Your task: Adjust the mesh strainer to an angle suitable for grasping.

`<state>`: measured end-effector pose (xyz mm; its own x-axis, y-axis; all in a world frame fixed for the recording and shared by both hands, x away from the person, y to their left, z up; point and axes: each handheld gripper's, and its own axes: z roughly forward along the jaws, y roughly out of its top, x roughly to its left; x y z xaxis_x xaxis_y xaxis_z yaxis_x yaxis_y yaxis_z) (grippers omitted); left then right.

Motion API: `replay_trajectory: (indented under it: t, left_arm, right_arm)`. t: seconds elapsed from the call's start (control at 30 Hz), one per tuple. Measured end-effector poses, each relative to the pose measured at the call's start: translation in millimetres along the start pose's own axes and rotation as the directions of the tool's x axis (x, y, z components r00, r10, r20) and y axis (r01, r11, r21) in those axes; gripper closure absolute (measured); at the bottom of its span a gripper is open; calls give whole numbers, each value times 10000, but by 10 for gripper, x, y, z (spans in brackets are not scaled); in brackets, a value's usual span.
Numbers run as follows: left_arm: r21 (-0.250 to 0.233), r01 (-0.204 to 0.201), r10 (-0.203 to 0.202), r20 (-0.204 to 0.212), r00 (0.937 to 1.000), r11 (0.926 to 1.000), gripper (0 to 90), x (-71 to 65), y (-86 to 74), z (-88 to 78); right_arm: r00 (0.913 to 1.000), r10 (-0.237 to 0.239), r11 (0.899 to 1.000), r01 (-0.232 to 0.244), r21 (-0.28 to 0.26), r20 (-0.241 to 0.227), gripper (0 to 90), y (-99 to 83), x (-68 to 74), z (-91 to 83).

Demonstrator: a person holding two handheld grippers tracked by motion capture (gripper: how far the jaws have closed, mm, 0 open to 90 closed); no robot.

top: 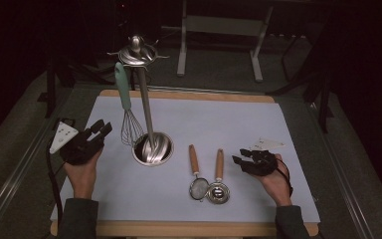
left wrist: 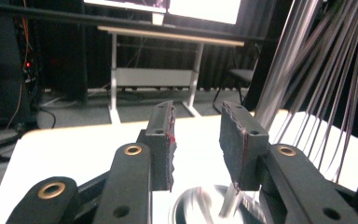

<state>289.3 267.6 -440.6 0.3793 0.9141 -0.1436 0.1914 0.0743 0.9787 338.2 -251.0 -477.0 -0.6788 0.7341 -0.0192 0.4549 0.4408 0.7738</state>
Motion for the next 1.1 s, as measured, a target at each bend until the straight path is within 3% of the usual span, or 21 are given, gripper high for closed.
replay_trajectory:
  t: [0.17, 0.47, 0.8, 0.87, 1.1]
  left_arm:
    - [510, 19, -9, -187, 9998, 9987, 651, 8, -213, -41]
    - [1361, 539, -497, -344, 9982, 9892, 641, 62, -659, -79]
    - [1808, 832, -692, -829, 9942, 9800, 633, 141, -854, -60]
    - [1765, 958, -773, -1086, 9911, 9796, 633, 154, -886, -51]
    - [2089, 877, -665, -1065, 9921, 9740, 630, 148, -931, 9]
  right_arm:
    - [9999, -149, 9999, 149, 61, -76, 542, 22, 43, 21]
    - [9996, -230, 9995, 234, 213, -193, 526, 61, 128, 52]
    - [9987, -228, 9978, 255, 608, -457, 508, 85, 228, 136]
    - [9987, -182, 9974, 215, 693, -471, 502, 95, 255, 160]
    - [9983, -106, 9957, 158, 910, -576, 457, 197, 365, 226]
